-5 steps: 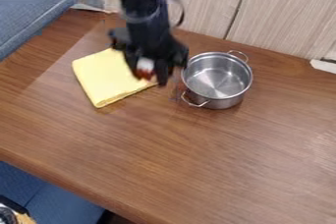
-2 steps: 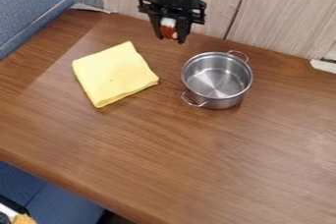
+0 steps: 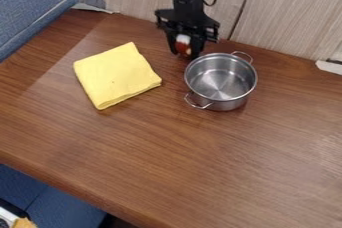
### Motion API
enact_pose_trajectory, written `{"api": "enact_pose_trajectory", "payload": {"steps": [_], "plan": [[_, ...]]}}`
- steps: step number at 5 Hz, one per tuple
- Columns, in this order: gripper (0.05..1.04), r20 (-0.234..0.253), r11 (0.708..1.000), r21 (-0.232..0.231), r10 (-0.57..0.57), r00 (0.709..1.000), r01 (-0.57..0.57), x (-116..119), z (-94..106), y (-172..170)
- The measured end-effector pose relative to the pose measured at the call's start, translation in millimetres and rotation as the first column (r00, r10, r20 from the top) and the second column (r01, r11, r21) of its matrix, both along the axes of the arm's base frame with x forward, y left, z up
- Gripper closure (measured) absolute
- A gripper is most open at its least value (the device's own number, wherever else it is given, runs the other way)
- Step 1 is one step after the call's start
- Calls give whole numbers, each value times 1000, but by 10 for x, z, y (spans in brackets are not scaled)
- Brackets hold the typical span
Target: Move the object to the upper side of the silver pot
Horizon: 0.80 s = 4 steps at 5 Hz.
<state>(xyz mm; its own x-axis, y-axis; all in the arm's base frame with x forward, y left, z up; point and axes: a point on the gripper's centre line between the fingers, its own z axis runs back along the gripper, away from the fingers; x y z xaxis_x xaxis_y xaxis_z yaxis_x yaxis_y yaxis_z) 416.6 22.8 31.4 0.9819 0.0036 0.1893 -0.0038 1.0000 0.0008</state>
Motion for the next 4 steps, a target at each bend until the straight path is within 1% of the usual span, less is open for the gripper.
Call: {"api": "enact_pose_trajectory", "payload": {"steps": [1,2,3,4], "plan": [[489,4,1000,4,-5,1000,5,16,9,-13],[189,-3,1000,0,7,1000,-7,5,7,-22],[73,-3,999,0,32,999,-32,5,7,-20],[79,-10,1000,4,29,1000,-29,-40,17,-64]]}}
